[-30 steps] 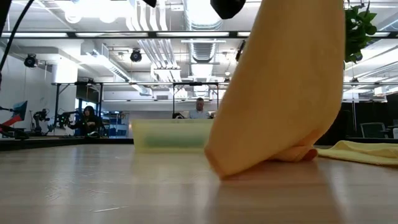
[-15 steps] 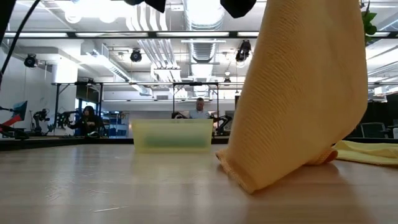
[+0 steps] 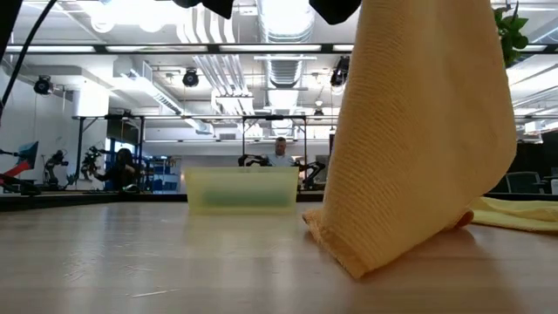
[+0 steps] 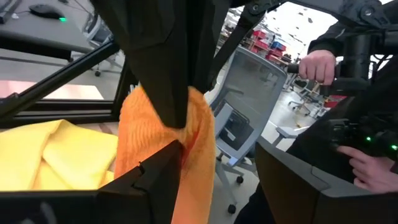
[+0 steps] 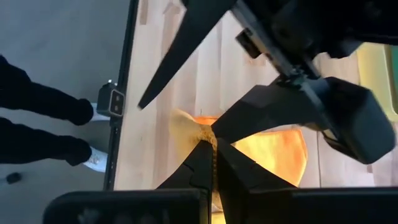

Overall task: Fold microfiber towels
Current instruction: Fold the orange microfiber cloth

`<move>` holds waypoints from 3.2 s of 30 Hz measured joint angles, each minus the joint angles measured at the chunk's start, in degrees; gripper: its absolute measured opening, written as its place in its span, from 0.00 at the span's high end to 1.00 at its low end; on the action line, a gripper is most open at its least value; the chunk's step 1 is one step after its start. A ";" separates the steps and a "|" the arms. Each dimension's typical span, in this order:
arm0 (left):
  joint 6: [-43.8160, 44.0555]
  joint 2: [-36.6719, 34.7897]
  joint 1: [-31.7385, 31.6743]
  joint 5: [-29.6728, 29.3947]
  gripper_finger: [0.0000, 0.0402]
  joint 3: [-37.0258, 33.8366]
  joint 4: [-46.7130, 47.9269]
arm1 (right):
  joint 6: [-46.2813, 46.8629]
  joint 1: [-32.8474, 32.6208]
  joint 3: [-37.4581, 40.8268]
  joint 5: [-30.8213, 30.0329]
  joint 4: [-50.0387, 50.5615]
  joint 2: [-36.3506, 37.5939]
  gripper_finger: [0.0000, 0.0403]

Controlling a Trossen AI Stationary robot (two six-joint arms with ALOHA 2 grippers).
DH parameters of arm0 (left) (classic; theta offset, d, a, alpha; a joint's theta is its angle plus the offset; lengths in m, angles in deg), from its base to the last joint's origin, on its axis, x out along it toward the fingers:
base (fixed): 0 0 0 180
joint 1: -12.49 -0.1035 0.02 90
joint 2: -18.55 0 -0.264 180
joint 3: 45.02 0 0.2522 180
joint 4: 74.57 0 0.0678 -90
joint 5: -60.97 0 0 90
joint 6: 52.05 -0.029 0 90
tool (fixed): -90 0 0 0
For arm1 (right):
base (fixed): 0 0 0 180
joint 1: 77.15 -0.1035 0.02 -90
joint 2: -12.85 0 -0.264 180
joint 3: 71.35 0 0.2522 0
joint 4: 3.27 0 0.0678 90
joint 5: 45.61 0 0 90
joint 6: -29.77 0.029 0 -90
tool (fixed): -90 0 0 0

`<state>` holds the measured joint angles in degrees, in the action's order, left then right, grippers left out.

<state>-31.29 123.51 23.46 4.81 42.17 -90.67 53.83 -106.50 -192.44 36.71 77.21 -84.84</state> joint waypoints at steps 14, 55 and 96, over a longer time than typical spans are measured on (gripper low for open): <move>1.51 0.00 0.04 2.90 0.53 -1.73 0.40 | -1.50 1.62 -0.11 -2.05 3.40 0.91 0.98; 19.36 1.59 -0.70 29.16 0.70 -3.03 0.52 | 9.94 0.77 0.07 -20.35 21.65 11.47 0.98; -16.28 -51.15 -10.69 -65.90 1.00 -6.14 63.60 | -20.08 15.53 2.67 -43.85 1.92 15.88 0.98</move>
<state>-47.57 72.37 12.77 -61.09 36.03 -27.07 33.75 -90.96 -189.76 -7.14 79.13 -68.97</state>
